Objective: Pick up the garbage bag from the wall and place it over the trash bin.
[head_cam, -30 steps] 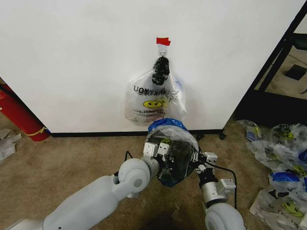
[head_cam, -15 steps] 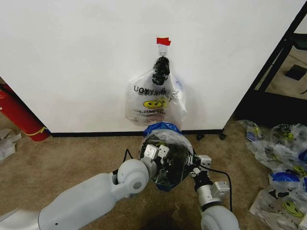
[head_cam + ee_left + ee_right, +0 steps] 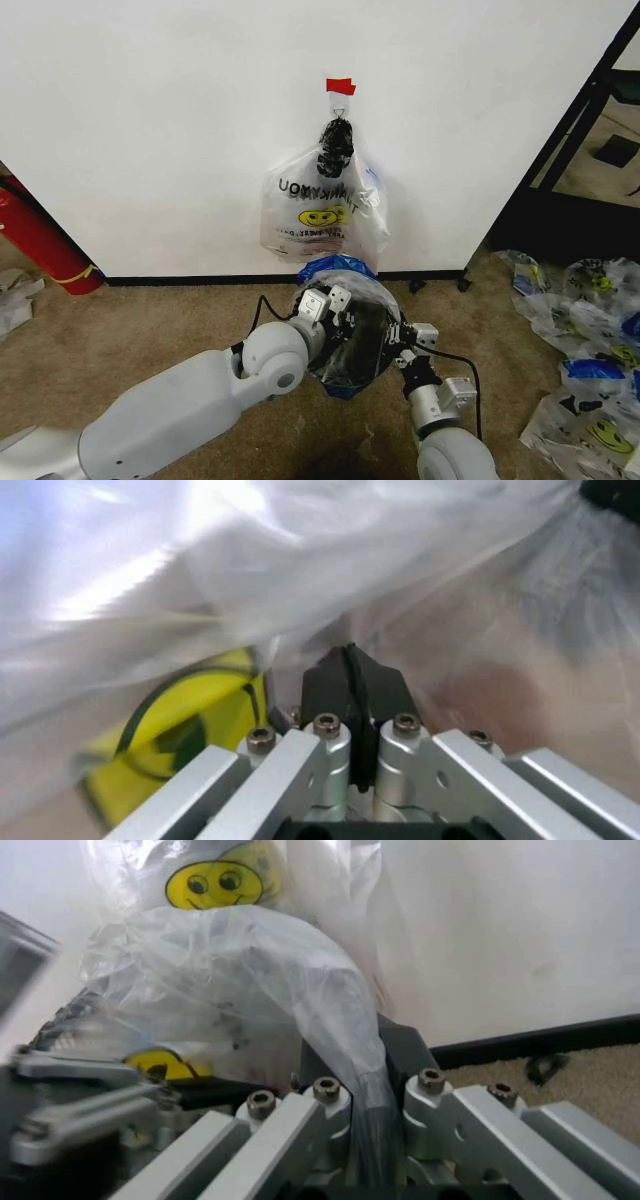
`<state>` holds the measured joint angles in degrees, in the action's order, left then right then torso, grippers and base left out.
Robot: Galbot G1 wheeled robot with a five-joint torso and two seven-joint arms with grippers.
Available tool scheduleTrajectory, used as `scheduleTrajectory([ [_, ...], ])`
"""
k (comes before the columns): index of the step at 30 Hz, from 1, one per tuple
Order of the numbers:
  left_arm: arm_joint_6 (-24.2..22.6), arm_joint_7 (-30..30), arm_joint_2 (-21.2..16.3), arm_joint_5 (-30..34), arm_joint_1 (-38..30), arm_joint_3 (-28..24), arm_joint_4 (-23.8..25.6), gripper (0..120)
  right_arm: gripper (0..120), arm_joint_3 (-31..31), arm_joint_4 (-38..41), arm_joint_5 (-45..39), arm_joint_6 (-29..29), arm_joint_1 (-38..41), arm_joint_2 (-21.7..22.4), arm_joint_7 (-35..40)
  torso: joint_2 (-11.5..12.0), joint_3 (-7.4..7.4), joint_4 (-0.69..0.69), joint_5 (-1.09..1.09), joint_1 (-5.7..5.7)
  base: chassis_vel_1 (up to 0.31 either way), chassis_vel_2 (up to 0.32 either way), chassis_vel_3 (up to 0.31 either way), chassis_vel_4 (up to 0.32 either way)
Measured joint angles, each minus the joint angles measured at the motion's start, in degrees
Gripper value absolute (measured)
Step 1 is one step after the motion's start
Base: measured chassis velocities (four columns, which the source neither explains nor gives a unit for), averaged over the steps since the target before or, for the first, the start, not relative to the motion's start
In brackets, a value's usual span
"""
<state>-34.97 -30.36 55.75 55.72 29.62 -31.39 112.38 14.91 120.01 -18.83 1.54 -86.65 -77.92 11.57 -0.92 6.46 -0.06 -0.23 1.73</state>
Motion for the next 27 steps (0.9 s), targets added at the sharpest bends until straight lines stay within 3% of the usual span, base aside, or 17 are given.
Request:
scheduleTrajectory([
  [16,-1.5,0.2,-0.5,0.4,2.1,-1.3,-1.3,0,1,0.3,1.3,-1.7,0.7,0.2,0.2,0.2,0.0,0.0,0.0,0.0,0.0,0.0,0.0,0.0,0.0],
  [27,-1.3,-0.5,-4.0,2.4,2.7,3.1,3.5,0,1,1.2,1.1,-2.5,0.8,0.8,0.6,0.4,0.0,0.0,0.0,0.0,0.0,0.0,0.0,0.0,0.0],
])
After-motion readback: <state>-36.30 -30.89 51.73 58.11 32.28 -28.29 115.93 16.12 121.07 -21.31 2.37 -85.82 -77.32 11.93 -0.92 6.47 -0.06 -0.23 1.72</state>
